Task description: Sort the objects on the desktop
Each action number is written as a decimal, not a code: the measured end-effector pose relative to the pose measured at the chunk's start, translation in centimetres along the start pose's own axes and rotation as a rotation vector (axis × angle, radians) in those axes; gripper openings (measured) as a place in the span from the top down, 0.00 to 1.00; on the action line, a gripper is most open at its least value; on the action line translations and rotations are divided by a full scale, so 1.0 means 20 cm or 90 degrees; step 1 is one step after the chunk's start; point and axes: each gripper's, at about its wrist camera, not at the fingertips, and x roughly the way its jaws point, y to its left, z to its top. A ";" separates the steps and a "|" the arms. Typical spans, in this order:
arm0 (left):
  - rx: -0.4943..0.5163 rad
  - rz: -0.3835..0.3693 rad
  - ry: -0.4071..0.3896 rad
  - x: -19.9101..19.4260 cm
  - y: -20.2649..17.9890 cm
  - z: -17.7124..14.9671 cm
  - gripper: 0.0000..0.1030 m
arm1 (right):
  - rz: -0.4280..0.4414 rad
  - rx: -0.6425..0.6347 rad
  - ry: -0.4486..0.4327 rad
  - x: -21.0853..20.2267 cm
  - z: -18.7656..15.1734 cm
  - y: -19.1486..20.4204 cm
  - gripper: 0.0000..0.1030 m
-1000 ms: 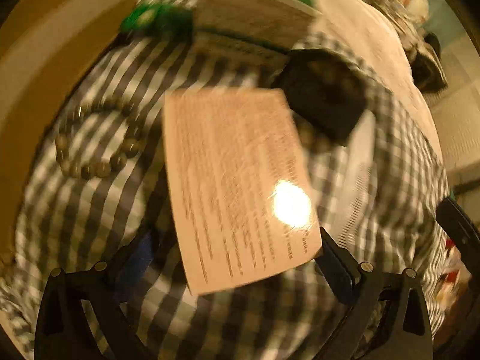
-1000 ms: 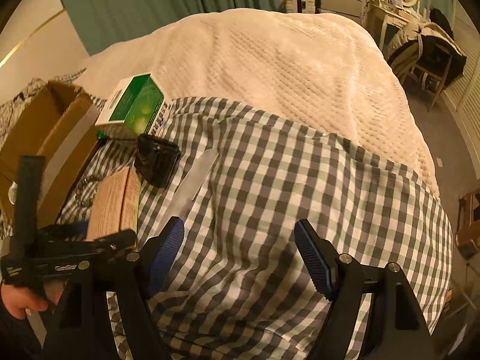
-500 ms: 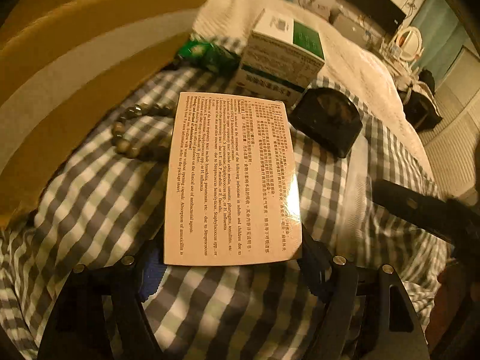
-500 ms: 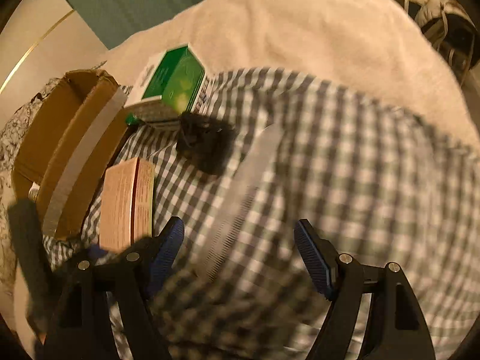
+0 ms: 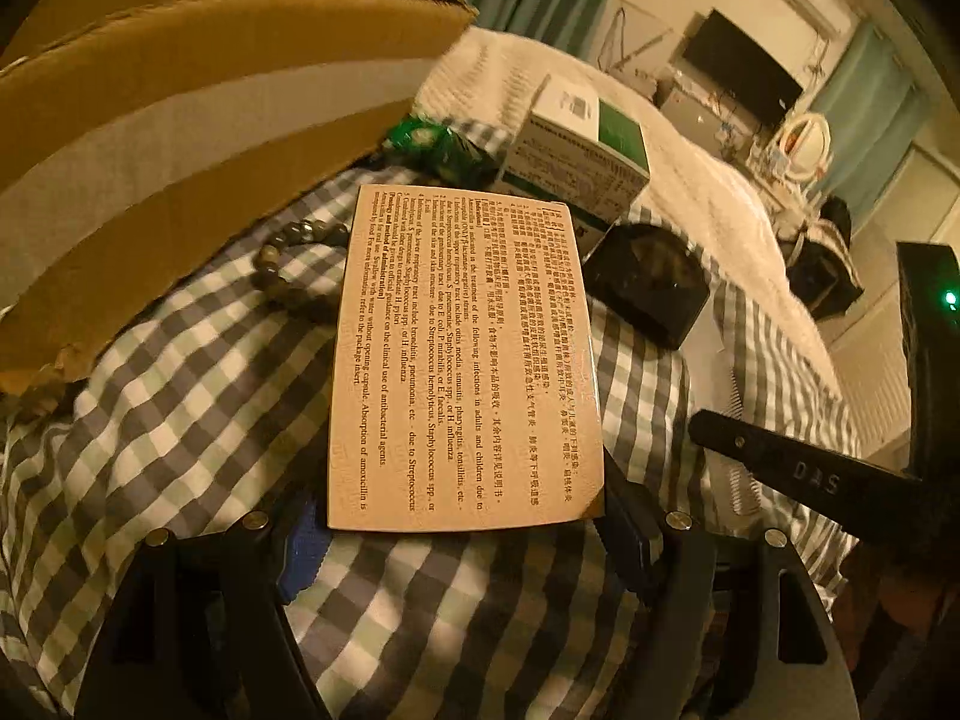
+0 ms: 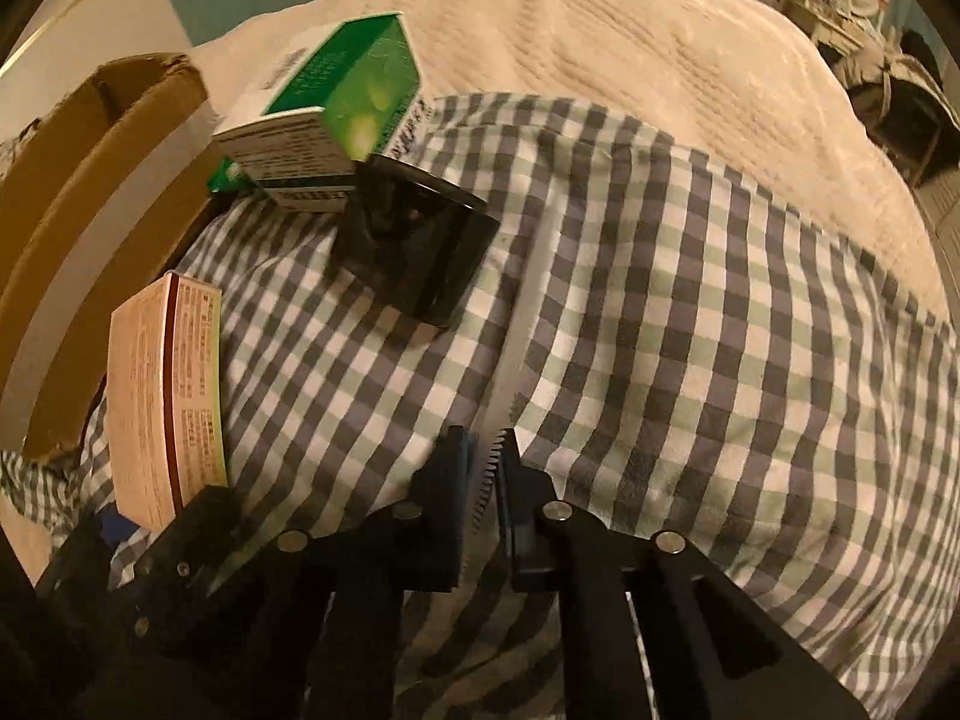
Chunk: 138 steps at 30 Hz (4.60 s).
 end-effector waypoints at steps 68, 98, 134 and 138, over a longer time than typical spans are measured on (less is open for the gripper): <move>0.083 0.056 -0.123 -0.86 0.65 0.72 0.00 | 0.335 -0.006 -0.125 -0.73 0.56 1.00 0.31; 0.138 0.065 0.017 -0.44 -0.07 0.02 0.00 | 0.121 -0.013 -0.176 -0.82 -0.08 0.02 0.23; 0.022 0.194 0.015 0.21 0.13 0.17 0.72 | -0.023 -0.112 -0.078 0.17 0.25 0.16 0.20; 0.011 0.190 -0.001 0.17 0.14 0.14 0.93 | -0.043 -0.126 -0.078 0.17 0.23 0.17 0.39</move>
